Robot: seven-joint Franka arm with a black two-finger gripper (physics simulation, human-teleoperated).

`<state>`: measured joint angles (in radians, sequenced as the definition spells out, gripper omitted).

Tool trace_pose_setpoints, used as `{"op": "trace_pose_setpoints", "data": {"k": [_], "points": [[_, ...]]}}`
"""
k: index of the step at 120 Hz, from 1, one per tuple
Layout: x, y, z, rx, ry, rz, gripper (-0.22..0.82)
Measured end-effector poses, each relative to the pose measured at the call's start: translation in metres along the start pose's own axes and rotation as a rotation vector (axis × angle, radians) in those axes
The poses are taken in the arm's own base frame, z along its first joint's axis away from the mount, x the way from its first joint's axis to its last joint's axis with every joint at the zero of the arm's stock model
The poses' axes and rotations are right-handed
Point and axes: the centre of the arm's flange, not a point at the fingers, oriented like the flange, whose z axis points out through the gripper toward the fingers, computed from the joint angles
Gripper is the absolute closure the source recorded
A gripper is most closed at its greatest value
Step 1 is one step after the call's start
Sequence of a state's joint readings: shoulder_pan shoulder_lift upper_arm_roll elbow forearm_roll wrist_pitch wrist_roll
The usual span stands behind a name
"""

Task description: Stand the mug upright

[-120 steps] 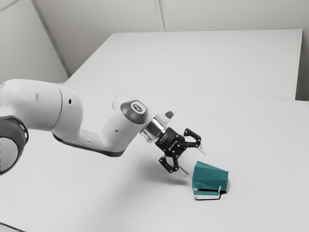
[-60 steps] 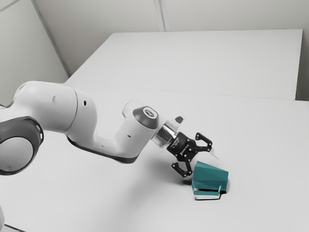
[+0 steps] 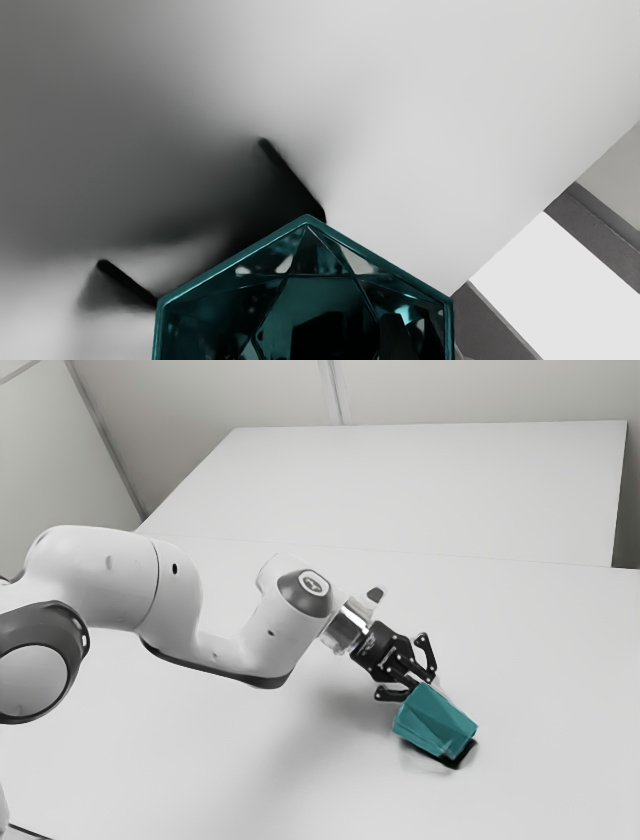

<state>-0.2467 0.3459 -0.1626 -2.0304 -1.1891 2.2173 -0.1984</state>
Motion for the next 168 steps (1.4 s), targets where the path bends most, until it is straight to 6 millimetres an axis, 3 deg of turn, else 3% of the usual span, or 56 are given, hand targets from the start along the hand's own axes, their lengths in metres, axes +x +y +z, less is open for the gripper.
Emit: {"op": "trace_pose_setpoints", "data": {"k": [24,58,78,98,118,136,168], "points": [[-0.012,0.011,-0.012,0.03,0.028,0.059,0.76],[-0.053,0.042,-0.066,0.275,0.199,0.362,0.78],[-0.051,0.044,-0.109,0.461,0.334,0.49,0.78],[-0.047,0.041,-0.149,0.615,0.436,0.56,0.78],[-0.052,0.03,-0.173,0.705,0.477,0.579,0.78],[-0.054,0.012,-0.185,0.771,0.492,0.581,0.78],[-0.051,-0.005,-0.187,0.849,0.489,0.617,0.78]]}}
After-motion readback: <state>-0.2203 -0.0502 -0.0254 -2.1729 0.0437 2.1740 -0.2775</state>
